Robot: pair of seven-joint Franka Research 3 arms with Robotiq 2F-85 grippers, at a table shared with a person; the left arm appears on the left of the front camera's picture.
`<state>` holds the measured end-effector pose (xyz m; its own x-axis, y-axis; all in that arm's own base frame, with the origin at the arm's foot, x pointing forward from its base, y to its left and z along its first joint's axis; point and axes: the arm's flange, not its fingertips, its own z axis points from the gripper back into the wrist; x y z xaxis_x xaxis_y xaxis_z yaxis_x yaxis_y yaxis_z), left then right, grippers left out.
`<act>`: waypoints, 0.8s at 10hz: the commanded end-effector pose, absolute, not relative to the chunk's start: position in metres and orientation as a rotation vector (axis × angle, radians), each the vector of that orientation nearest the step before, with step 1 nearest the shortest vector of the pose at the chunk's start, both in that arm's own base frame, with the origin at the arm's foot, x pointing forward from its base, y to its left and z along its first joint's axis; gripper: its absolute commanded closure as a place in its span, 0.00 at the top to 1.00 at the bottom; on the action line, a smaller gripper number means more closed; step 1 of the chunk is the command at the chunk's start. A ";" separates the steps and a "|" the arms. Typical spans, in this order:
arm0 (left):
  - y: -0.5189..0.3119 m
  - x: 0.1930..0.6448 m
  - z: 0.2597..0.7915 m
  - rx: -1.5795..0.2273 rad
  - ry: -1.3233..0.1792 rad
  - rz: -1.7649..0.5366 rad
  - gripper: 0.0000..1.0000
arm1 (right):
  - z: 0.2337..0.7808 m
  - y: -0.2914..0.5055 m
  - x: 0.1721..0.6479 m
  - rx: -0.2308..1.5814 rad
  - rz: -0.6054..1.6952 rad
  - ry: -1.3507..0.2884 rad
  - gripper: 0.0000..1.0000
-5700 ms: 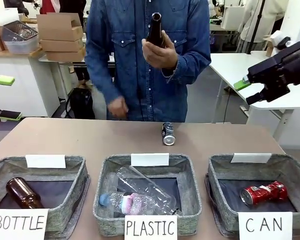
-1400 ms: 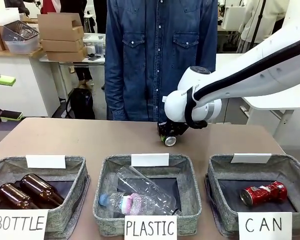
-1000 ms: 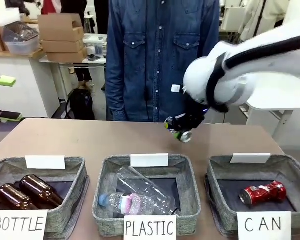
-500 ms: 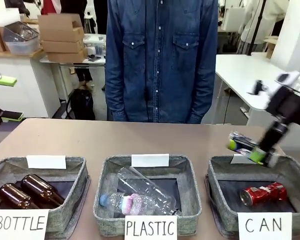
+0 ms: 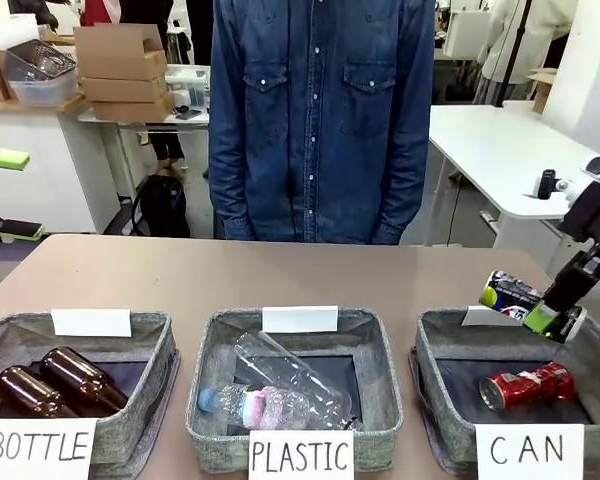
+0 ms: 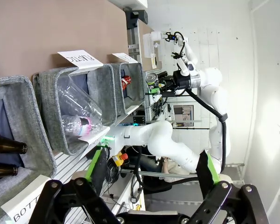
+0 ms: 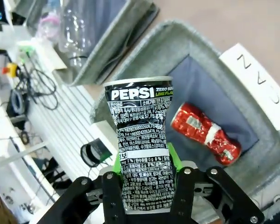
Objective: Sort the can waste into the basket.
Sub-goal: Pick up the can waste from the table and place it in the right Fabric basket.
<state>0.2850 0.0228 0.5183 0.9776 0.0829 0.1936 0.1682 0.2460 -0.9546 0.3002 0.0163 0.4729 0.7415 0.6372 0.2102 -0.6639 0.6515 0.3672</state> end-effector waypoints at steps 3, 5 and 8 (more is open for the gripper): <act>0.023 0.283 0.518 -1.327 -0.225 -0.075 1.00 | 0.454 0.023 0.289 0.450 0.722 -0.088 1.00; 0.023 0.283 0.518 -1.327 -0.225 -0.075 1.00 | 0.450 0.024 0.286 0.458 0.710 -0.105 1.00; 0.023 0.283 0.518 -1.327 -0.225 -0.075 1.00 | 0.454 0.027 0.282 0.645 0.601 -0.190 1.00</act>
<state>0.2850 0.0227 0.5183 0.9776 0.0828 0.1936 0.1682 0.2461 -0.9545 0.3046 0.0185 0.4771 0.7701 0.5757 0.2748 -0.6348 0.6488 0.4197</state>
